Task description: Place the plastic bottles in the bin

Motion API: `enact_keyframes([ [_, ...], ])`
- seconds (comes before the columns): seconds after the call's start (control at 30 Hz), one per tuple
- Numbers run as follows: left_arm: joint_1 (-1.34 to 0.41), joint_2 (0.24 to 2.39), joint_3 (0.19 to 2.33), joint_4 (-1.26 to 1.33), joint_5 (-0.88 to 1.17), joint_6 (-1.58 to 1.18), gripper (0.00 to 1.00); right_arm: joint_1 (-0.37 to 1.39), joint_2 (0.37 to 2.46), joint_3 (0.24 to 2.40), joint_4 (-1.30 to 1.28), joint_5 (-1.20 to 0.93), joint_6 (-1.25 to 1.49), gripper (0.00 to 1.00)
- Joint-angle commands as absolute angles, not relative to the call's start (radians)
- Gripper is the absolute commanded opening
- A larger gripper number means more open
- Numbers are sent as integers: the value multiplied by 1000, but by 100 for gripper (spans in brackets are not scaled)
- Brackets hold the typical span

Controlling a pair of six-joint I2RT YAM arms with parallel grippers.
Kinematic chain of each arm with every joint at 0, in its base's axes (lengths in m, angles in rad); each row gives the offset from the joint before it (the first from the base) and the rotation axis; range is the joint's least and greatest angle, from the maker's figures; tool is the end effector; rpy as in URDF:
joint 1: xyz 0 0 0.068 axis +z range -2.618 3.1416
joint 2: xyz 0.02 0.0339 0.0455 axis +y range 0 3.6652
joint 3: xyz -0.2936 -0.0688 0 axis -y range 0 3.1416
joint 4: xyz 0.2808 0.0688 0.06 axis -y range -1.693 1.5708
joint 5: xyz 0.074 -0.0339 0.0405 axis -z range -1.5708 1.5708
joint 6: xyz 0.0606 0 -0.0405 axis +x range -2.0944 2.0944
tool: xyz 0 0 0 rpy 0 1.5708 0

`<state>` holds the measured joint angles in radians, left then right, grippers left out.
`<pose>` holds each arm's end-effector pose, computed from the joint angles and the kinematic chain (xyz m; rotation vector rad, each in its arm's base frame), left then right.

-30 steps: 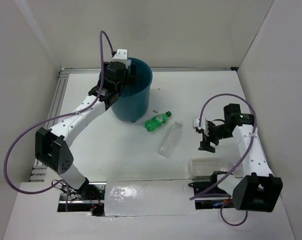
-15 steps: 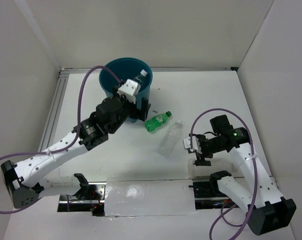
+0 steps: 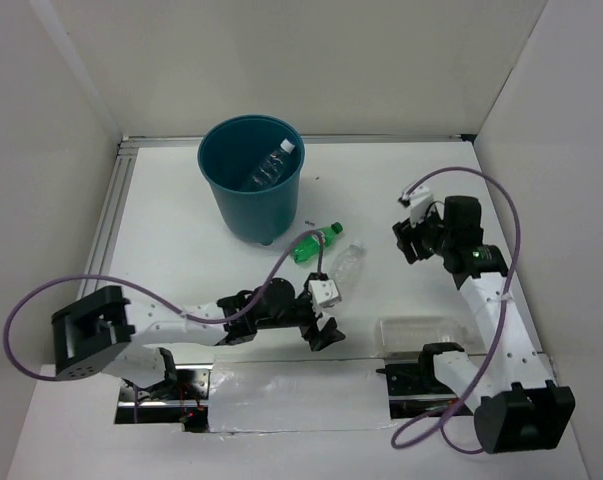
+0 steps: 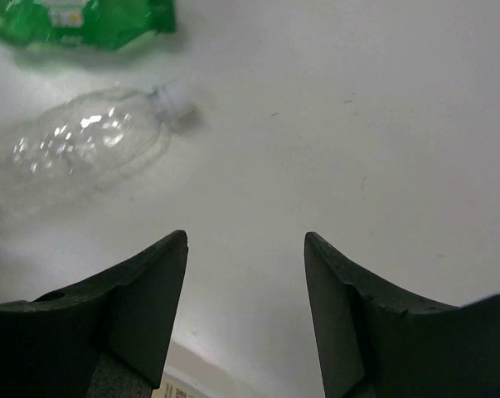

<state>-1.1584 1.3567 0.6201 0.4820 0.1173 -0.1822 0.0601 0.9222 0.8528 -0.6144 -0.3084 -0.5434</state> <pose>0.1281 -0.3105 0.2224 0.9942 1.6835 -1.0278 0.2275 0.0321 0.3046 -0.8133 2.0635 0.0824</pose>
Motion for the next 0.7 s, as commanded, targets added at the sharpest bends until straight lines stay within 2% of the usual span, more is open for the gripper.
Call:
enact_keyframes([
  [0.0, -1177, 1458, 652, 857, 277, -152, 93, -38, 969, 930, -506, -348, -322, 65],
  [0.1, -1210, 1564, 681, 951, 278, -121, 98, -119, 969, 940, -525, -409, -322, 71],
  [0.2, -1249, 1665, 739, 951, 259, -80, 99, -184, 969, 940, -534, -448, -331, 81],
  [0.27, -1249, 1707, 774, 973, 259, -69, 99, -210, 969, 940, -534, -495, -331, 84],
  [0.67, -1281, 1871, 893, 936, 100, 57, 99, -232, 951, 911, -543, -592, -341, 87],
])
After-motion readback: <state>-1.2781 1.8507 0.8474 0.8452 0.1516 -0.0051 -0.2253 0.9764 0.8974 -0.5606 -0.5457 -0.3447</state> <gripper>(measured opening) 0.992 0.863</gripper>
